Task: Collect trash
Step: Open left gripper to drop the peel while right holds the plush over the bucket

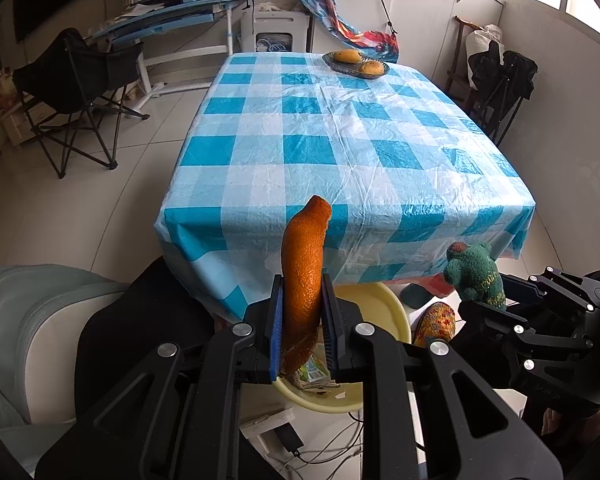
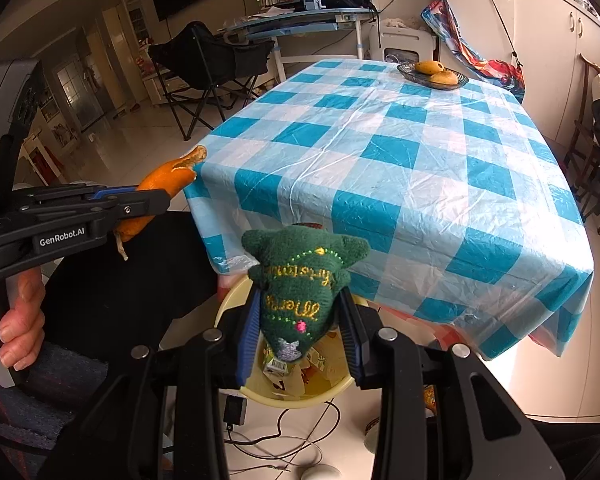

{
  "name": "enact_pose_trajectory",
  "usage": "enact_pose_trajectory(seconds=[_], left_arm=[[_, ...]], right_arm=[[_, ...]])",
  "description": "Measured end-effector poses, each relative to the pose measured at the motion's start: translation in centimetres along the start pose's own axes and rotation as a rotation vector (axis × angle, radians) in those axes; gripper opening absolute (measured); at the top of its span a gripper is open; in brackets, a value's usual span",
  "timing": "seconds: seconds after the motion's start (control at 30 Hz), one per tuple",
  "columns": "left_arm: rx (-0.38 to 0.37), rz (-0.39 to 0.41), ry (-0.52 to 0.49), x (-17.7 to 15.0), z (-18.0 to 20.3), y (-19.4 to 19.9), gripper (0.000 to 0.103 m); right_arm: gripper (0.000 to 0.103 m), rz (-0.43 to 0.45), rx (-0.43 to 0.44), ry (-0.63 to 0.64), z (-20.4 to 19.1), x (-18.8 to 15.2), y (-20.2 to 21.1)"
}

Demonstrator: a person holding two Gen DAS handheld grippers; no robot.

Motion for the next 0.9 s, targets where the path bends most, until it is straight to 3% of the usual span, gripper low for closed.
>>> enact_pose_trajectory(seconds=[0.9], left_arm=[[-0.016, -0.043, -0.022, -0.9, 1.4, -1.5, 0.017]], right_arm=[[0.036, 0.002, 0.003, 0.001, 0.0, -0.4, 0.3]])
Point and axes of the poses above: each gripper's, at about its wrist camera, not at the fingertips, and y roughly against the way its jaws point, z to its right, x to its top, the point moved 6 cm from there along -y, roughly the way its jaws point, and after that the axes turned 3 degrees about x, right-handed, at the moved point
